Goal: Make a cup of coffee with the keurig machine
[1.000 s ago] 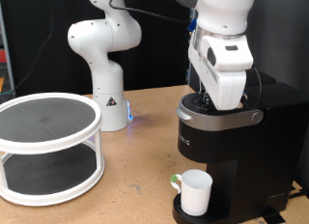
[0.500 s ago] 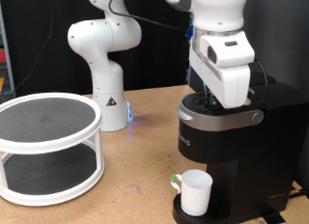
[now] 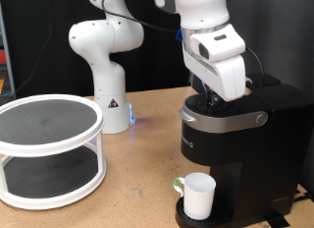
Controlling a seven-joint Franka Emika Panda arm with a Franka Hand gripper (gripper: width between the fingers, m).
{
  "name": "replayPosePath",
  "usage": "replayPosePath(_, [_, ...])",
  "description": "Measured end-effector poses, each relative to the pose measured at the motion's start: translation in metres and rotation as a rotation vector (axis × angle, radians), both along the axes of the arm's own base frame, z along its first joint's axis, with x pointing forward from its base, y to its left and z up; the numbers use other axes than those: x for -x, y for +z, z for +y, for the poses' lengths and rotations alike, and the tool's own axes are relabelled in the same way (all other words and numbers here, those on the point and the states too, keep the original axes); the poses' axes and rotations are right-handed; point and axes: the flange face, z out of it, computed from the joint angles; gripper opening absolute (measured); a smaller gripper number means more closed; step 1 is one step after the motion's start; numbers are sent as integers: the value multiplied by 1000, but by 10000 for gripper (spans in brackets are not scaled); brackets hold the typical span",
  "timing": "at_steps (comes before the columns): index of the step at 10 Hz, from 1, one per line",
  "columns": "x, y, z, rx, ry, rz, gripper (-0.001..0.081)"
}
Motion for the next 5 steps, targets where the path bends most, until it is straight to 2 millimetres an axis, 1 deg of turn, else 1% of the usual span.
replayPosePath(1, [5, 3, -1, -16, -7, -10, 7])
replayPosePath(5, [18, 25, -5, -26, -15, -70, 7])
